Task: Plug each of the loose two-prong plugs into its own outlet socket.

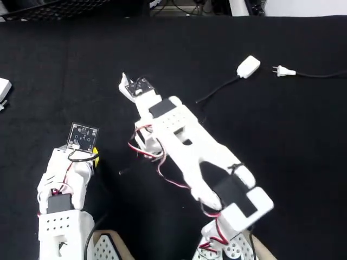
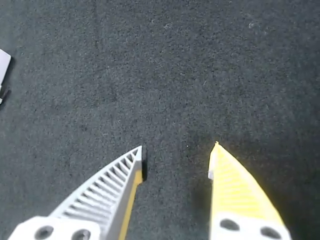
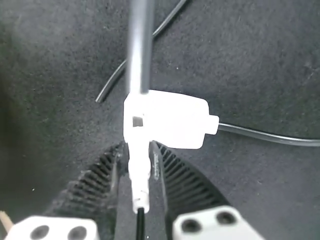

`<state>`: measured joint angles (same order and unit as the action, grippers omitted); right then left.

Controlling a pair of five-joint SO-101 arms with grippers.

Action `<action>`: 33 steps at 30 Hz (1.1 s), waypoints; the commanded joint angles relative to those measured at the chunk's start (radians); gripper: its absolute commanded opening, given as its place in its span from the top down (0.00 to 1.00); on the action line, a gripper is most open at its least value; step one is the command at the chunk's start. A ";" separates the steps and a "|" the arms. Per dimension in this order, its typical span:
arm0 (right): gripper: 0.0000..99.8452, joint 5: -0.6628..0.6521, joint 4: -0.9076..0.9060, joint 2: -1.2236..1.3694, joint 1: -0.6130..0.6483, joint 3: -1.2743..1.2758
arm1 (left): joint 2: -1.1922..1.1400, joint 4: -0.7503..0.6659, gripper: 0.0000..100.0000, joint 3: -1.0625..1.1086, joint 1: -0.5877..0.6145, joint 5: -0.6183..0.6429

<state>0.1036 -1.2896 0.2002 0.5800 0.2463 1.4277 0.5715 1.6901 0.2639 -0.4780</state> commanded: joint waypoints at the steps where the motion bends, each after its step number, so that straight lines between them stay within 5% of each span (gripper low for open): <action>1: 0.99 0.005 -0.058 0.159 0.006 -0.113 | -0.003 -0.014 0.78 0.018 -0.013 -0.009; 15: 0.99 0.044 -0.146 0.355 0.041 -0.274 | -0.003 -0.014 0.78 0.018 -0.013 -0.009; 33: 0.99 -0.018 -0.126 0.358 -0.180 -0.243 | -0.003 -0.014 0.78 0.018 -0.013 -0.009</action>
<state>0.0928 -1.4553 0.4611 0.4925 -0.0468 1.4277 0.5715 1.6901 0.2639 -0.4780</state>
